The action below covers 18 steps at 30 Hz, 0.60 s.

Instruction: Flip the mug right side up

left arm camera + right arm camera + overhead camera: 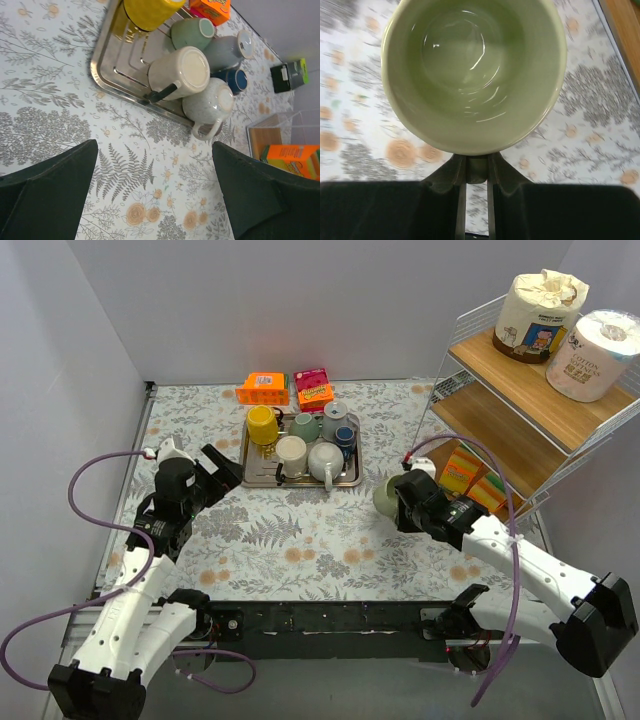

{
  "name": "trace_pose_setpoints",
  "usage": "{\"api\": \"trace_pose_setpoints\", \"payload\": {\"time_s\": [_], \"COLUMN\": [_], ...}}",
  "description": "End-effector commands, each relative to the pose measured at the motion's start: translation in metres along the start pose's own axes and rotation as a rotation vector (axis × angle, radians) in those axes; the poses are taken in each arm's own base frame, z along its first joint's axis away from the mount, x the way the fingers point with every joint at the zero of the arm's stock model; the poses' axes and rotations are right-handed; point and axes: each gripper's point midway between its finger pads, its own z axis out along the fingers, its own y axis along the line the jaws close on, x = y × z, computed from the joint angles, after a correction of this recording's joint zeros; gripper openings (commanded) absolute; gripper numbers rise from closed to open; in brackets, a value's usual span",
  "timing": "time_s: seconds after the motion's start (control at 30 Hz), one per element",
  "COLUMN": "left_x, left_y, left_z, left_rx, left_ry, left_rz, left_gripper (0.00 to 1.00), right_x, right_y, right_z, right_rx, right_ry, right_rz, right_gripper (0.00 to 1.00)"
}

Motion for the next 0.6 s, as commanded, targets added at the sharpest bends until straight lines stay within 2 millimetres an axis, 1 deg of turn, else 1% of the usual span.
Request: {"api": "trace_pose_setpoints", "payload": {"time_s": [0.0,0.03,0.1,0.13,0.17,0.27,0.37,0.43,0.47,0.5,0.53,0.57], "left_x": [-0.028,-0.033,-0.033,-0.029,-0.027,-0.017,-0.009,-0.005,-0.004,0.0,0.001,-0.002], "left_y": [0.012,0.014,0.017,0.013,0.013,0.018,0.026,0.028,0.026,0.026,0.031,0.031], "left_z": [-0.005,-0.006,-0.005,-0.002,0.0,0.009,0.017,0.02,0.021,0.024,0.025,0.025], "left_rx": [-0.086,-0.094,-0.095,-0.072,-0.068,-0.089,-0.125,-0.134,-0.128,-0.127,-0.146,-0.163], "left_ry": [-0.14,-0.17,-0.174,-0.148,-0.133,-0.084,-0.047,-0.031,-0.019,0.004,0.014,0.008], "left_rz": [-0.005,-0.005,0.035,0.064,0.105,0.117,0.12,0.113,0.124,0.142,0.158,0.16], "left_gripper": [0.98,0.98,0.98,0.98,0.98,0.98,0.98,0.98,0.98,0.98,0.98,0.98], "right_x": [0.0,0.008,0.008,0.01,0.01,0.014,0.016,0.016,0.012,0.013,0.013,0.011], "right_y": [-0.032,-0.039,-0.045,-0.048,-0.052,-0.06,-0.062,-0.063,-0.064,-0.065,-0.066,-0.065], "right_z": [0.004,0.008,0.012,0.014,0.016,0.021,0.025,0.029,0.029,0.032,0.032,0.033], "right_rx": [0.09,0.105,0.108,0.117,0.13,0.159,0.173,0.184,0.2,0.211,0.22,0.225], "right_ry": [-0.006,0.02,0.018,0.018,0.017,0.048,0.07,0.082,0.076,0.089,0.099,0.1], "right_rz": [0.041,0.046,0.06,0.051,0.051,0.019,-0.01,-0.021,-0.025,-0.033,-0.039,-0.037], "right_gripper": [0.01,0.01,0.01,0.01,0.01,0.01,0.01,0.01,0.01,0.01,0.01,0.01]}}
